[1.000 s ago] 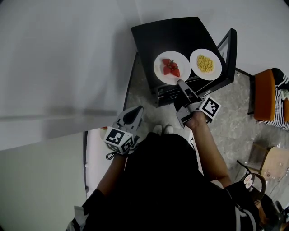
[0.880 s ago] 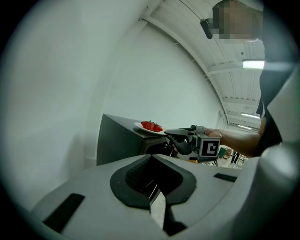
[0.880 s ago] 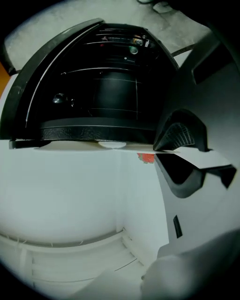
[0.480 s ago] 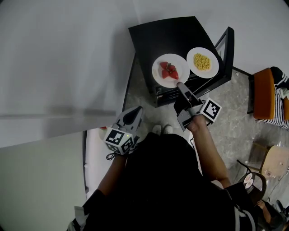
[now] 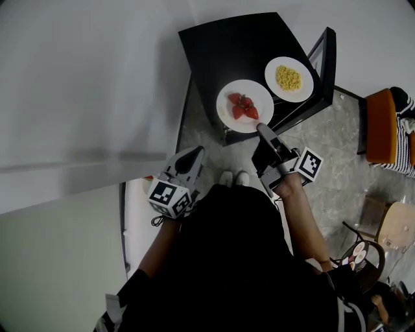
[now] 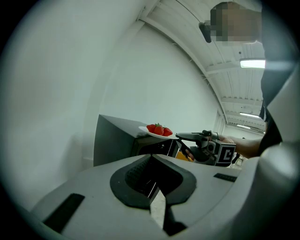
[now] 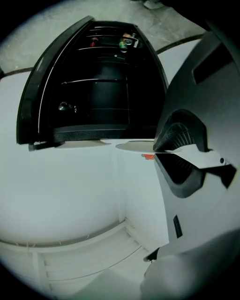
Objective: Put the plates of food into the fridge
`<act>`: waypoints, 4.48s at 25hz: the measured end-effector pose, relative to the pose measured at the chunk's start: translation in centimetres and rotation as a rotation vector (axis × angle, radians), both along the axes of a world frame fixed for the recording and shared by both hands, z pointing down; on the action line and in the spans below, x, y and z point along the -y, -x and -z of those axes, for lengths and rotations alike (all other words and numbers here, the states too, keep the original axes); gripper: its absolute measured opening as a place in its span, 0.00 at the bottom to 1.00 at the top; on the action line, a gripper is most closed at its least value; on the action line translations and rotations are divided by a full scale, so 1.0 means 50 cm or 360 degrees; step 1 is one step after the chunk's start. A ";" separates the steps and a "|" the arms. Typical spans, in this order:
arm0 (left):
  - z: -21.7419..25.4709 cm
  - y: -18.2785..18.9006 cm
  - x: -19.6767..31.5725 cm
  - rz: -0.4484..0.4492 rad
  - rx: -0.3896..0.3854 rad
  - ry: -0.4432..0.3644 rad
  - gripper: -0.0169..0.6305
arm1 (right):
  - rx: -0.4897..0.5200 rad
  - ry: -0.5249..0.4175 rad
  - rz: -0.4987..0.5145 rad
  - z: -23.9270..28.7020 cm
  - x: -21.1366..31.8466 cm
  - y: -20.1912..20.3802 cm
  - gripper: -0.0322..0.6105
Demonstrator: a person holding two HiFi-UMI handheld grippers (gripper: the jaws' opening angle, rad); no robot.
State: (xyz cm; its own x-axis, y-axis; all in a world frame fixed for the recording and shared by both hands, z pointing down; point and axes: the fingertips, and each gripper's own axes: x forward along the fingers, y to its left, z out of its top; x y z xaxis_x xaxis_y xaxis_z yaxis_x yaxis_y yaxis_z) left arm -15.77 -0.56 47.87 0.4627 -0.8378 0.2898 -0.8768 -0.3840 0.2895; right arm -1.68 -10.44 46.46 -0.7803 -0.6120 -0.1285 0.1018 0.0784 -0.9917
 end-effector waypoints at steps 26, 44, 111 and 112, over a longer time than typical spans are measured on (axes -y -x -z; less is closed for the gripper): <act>-0.029 -0.008 -0.012 -0.0060 -0.0030 0.0064 0.06 | -0.0033 0.0026 0.0043 -0.098 -0.119 -0.108 0.11; -0.042 0.013 -0.019 0.0003 -0.0054 0.0122 0.06 | -0.0099 0.0087 0.0065 -0.275 -0.041 -0.067 0.11; -0.032 -0.019 -0.014 0.0004 -0.0054 0.0128 0.06 | -0.0387 0.0159 -0.0067 -0.318 0.061 -0.003 0.25; -0.032 -0.023 -0.012 -0.0007 -0.0052 0.0120 0.06 | -0.0378 0.0154 -0.0069 -0.313 0.058 -0.007 0.25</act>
State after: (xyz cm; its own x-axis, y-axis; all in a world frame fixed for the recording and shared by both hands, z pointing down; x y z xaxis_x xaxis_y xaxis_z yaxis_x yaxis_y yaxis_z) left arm -14.62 0.07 49.46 0.4765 -0.8123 0.3363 -0.8647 -0.3639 0.3463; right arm -1.30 -13.32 62.09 -0.7544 -0.6461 0.1156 -0.1360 -0.0185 -0.9905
